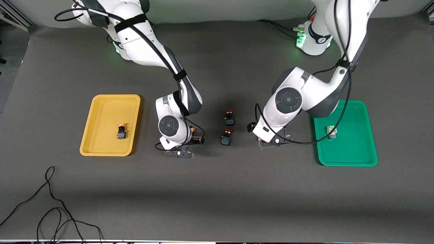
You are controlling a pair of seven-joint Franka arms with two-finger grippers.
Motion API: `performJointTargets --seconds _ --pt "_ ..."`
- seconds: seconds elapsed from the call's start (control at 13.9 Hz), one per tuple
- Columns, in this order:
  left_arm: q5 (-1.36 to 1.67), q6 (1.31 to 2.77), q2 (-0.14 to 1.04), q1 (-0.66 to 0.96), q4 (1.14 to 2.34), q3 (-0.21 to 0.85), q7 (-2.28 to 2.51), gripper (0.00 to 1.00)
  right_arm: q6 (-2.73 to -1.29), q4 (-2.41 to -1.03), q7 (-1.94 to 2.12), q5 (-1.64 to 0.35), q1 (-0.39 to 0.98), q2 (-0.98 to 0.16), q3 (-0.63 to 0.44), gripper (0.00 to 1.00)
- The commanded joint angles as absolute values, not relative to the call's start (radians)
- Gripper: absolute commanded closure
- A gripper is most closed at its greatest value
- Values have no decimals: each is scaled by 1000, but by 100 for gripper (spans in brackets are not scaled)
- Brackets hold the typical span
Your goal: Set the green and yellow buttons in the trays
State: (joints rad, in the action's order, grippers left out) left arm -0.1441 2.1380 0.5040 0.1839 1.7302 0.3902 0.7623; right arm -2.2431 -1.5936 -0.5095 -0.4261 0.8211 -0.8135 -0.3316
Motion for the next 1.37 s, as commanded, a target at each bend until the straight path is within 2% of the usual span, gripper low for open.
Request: performJointTargets --seconds 0.0,0.29,0.5,0.58,0.65,0.72,0.79,1.01,1.15,1.3 --pt "-219 2252 586 187 1784 382 802 0 -2247 -1615 -497 -453 825 -789 -331 100" --pt "-291 2313 659 190 1787 379 793 0 -2212 -1611 -474 -445 815 -714 -345 100" --pt "-386 2327 684 192 1787 380 788 3 -2030 -1608 -434 -436 801 -590 -420 100" --pt "-388 2327 686 192 1787 380 788 8 -1967 -1608 -427 -413 805 -548 -467 100" --pt "-387 2326 686 192 1787 380 792 34 -1904 -1608 -402 -370 807 -505 -506 100" --pt "-385 2319 684 193 1787 380 801 66 -1852 -1608 -365 -347 801 -467 -532 100" --pt "-379 2312 683 193 1787 382 805 73 -1809 -1612 -321 -339 801 -434 -582 100" --pt "-371 2292 667 192 1784 387 825 78 -1730 -1637 -29 -341 801 -410 -754 100" --pt "-353 2252 640 187 1767 394 836 79 -1747 -1704 134 -344 801 -408 -839 100" --pt "-278 2185 563 176 1749 408 825 79 -1857 -1803 326 -354 779 -411 -897 100"
